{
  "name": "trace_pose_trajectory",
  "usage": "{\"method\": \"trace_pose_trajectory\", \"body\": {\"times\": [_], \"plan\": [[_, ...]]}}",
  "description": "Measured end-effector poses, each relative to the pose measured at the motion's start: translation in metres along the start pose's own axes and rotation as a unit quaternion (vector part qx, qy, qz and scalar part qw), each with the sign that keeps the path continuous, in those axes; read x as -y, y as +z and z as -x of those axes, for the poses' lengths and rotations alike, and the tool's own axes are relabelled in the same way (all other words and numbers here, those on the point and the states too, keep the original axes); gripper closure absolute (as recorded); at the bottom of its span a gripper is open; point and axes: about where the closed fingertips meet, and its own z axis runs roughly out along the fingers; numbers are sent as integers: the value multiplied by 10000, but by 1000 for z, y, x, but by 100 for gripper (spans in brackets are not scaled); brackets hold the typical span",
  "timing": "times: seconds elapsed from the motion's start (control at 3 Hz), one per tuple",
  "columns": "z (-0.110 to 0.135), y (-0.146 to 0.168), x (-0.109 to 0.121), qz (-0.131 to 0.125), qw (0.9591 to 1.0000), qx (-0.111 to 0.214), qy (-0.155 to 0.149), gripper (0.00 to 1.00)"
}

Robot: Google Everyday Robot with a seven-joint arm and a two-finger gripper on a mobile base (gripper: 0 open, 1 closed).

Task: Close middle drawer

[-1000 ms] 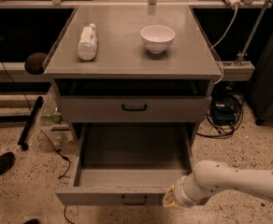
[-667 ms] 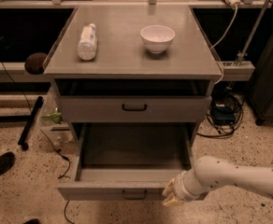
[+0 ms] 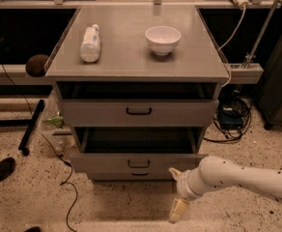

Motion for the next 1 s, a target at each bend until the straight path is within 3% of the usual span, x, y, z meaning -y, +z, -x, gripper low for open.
{"method": "trace_pose_trajectory", "body": {"times": [0.33,0.67,1.0], "plan": [[-1,3,5,-99,9998,18,159,0],[-7,15,28,-146,9997,18,200,0],[-22,30,59,-118,9994,-42,309,19]]}}
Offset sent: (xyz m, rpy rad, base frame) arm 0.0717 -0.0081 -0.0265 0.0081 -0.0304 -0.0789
